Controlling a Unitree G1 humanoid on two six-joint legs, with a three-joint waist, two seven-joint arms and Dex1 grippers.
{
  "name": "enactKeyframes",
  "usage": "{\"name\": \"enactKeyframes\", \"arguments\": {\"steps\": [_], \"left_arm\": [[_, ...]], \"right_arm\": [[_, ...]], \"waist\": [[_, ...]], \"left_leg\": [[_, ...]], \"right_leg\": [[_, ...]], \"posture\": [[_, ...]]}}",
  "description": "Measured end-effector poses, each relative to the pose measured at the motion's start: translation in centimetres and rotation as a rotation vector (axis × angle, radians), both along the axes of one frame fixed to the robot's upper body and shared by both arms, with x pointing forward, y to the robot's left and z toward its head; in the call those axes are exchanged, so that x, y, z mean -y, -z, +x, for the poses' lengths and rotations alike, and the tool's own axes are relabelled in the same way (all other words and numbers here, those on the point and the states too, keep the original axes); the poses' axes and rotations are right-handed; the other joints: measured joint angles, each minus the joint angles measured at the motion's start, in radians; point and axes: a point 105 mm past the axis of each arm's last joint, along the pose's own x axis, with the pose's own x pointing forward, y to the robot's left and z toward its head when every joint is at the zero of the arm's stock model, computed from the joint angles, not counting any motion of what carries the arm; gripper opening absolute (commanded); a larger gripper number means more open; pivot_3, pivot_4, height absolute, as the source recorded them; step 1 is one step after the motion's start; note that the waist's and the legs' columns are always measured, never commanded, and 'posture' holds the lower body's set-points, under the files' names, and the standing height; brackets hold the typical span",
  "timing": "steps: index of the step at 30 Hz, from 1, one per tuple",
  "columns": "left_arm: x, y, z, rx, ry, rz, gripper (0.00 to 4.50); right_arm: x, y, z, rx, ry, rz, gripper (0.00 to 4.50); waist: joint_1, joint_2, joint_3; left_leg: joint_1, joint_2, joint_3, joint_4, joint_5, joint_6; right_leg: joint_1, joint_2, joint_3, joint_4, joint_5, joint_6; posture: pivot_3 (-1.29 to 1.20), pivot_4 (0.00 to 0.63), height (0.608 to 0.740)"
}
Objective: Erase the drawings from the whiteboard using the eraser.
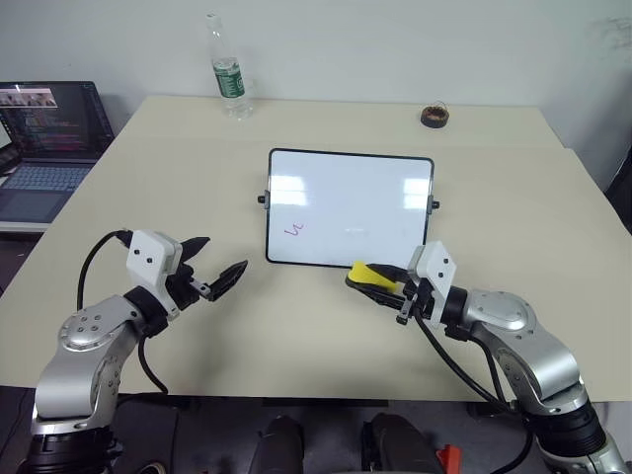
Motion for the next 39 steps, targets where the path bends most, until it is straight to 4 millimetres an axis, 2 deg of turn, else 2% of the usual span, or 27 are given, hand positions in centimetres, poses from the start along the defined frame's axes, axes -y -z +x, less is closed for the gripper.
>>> {"name": "enactKeyframes", "arguments": {"steps": [5, 9, 13, 17, 23, 27, 32, 35, 39], "left_arm": [[0.0, 0.1, -0.1, -0.008, 0.004, 0.009, 4.5], [0.5, 0.1, 0.1, -0.012, 0.038, 0.022, 4.5], [0.5, 0.4, 0.3, -0.029, 0.059, 0.031, 4.5], [0.4, 1.3, 0.3, -0.054, 0.083, 0.057, 4.5], [0.8, 2.0, -0.1, -0.072, 0.127, 0.067, 4.5], [1.0, 2.3, -0.2, -0.076, 0.141, 0.07, 4.5], [1.4, 2.2, -0.1, -0.076, 0.15, 0.072, 4.5], [1.6, 1.8, 0.0, -0.066, 0.155, 0.073, 4.5], [1.7, 1.6, 0.1, -0.068, 0.156, 0.073, 4.5]], "right_arm": [[-0.1, -0.5, 1.1, 0.052, 0.005, -0.026, 1.1], [-1.5, -2.1, 5.4, 0.27, 0.08, -0.137, 1.1], [-4.9, -3.0, 7.4, 0.439, 0.043, -0.22, 1.1], [-8.9, -1.6, 8.9, 0.483, -0.017, -0.278, 1.1], [-12.5, -0.7, 11.8, 0.493, 0.01, -0.338, 1.1], [-13.2, 0.2, 12.3, 0.502, -0.006, -0.373, 1.1], [-12.6, 1.1, 12.3, 0.49, -0.039, -0.419, 1.1], [-12.1, 0.5, 13.0, 0.544, 0.041, -0.397, 1.1], [-10.1, -0.2, 14.0, 0.573, 0.086, -0.409, 1.1]], "waist": [[-0.001, 0.0, 0.0], [-0.008, 0.0, 0.0], [-0.011, 0.0, 0.0], [-0.014, 0.0, 0.0], [-0.017, 0.0, 0.0], [-0.015, 0.0, 0.0], [-0.012, 0.0, 0.0], [-0.005, 0.0, 0.0], [0.007, 0.0, 0.0]], "left_leg": [[0.0, 0.0, 0.0, 0.0, 0.0, 0.0], [0.002, 0.0, 0.001, 0.0, 0.0, 0.0], [0.001, 0.0, 0.001, -0.001, 0.0, 0.0], [-0.002, 0.0, 0.002, 0.0, 0.0, 0.0], [-0.001, 0.001, 0.001, 0.0, 0.0, 0.0], [-0.001, 0.001, 0.001, 0.0, 0.0, 0.0], [0.004, 0.001, 0.0, 0.0, 0.0, 0.0], [0.004, 0.001, -0.001, 0.001, 0.0, 0.0], [0.006, 0.0, -0.001, 0.001, 0.001, 0.0]], "right_leg": [[0.0, 0.0, 0.0, 0.0, 0.0, 0.0], [0.0, 0.001, 0.001, 0.002, 0.0, 0.0], [-0.001, 0.001, 0.0, 0.001, 0.0, -0.001], [-0.004, 0.0, 0.001, 0.002, 0.0, -0.001], [-0.004, 0.0, 0.0, 0.003, 0.0, -0.002], [-0.004, -0.001, 0.001, 0.003, 0.0, -0.002], [0.001, -0.001, 0.0, 0.005, 0.0, -0.002], [0.001, -0.001, 0.0, 0.006, 0.0, -0.002], [0.003, -0.002, -0.001, 0.007, 0.0, -0.002]], "posture": [[0.0, 0.15, 0.74], [0.0, 0.15, 0.74], [0.0, 0.15, 0.74], [0.0, 0.15, 0.74], [0.0, 0.15, 0.74], [0.0, 0.15, 0.74], [0.0, 0.15, 0.74], [0.0, 0.15, 0.74], [0.0, 0.15, 0.74]]}}
